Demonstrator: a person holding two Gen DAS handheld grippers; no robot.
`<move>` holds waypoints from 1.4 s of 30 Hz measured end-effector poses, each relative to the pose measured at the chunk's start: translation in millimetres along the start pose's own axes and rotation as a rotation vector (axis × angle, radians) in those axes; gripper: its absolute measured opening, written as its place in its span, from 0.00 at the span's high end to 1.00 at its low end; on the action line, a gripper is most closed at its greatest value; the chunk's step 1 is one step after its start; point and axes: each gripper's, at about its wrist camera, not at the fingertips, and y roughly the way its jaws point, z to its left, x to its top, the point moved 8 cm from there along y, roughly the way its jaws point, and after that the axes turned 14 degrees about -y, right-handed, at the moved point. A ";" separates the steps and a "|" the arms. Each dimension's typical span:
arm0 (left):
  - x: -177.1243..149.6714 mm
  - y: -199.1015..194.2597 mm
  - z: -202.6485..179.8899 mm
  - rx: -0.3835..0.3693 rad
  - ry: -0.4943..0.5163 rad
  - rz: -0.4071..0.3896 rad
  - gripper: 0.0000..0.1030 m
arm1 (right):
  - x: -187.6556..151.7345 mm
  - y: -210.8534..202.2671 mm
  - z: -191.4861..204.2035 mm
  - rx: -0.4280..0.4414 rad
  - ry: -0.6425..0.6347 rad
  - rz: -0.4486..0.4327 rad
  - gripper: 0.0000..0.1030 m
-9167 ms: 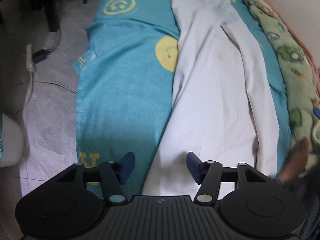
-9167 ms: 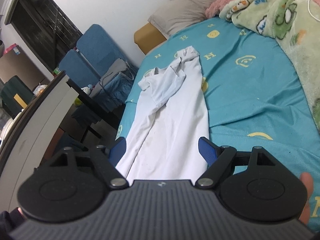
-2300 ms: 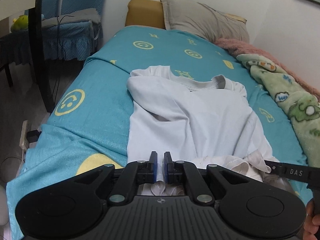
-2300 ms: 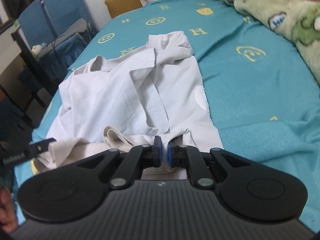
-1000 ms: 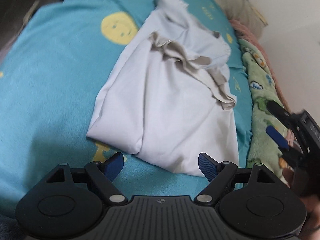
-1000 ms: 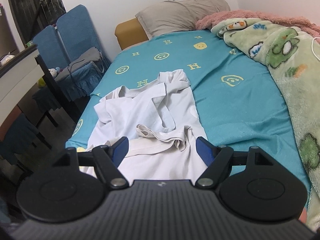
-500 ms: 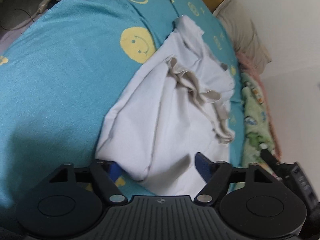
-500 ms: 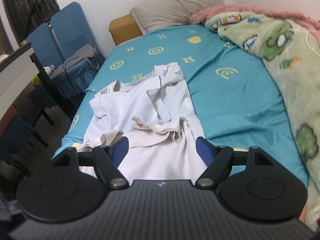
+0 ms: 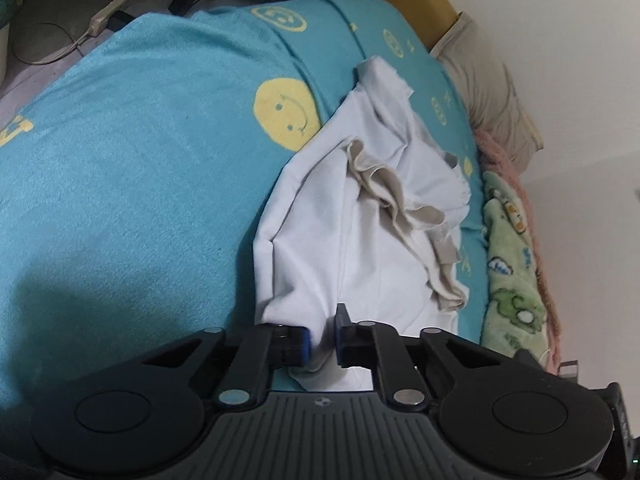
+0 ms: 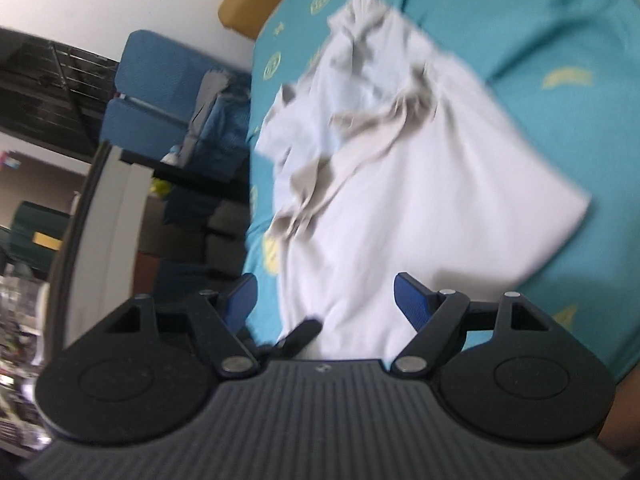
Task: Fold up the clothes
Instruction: 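Lift the folded edge with both grippers and fold it over again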
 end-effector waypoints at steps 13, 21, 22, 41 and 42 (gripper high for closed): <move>6.9 -22.7 -7.3 -0.157 -0.073 -0.072 0.93 | -32.7 12.4 -42.7 -0.091 0.335 -0.026 0.26; 8.7 -25.5 -9.3 -0.178 -0.075 -0.089 0.93 | -17.7 -20.3 -79.0 -0.236 0.409 -0.236 0.81; 8.9 -26.4 -10.0 -0.183 -0.074 -0.092 0.93 | -16.0 -21.6 -79.5 -0.237 0.399 -0.242 0.85; -24.1 -138.1 -82.4 -0.258 0.045 -0.161 0.94 | 11.6 -133.3 13.8 -0.154 0.085 -0.415 0.93; -28.7 -147.1 -83.4 -0.258 0.049 -0.163 0.94 | 6.4 -140.3 17.7 -0.146 0.089 -0.416 0.93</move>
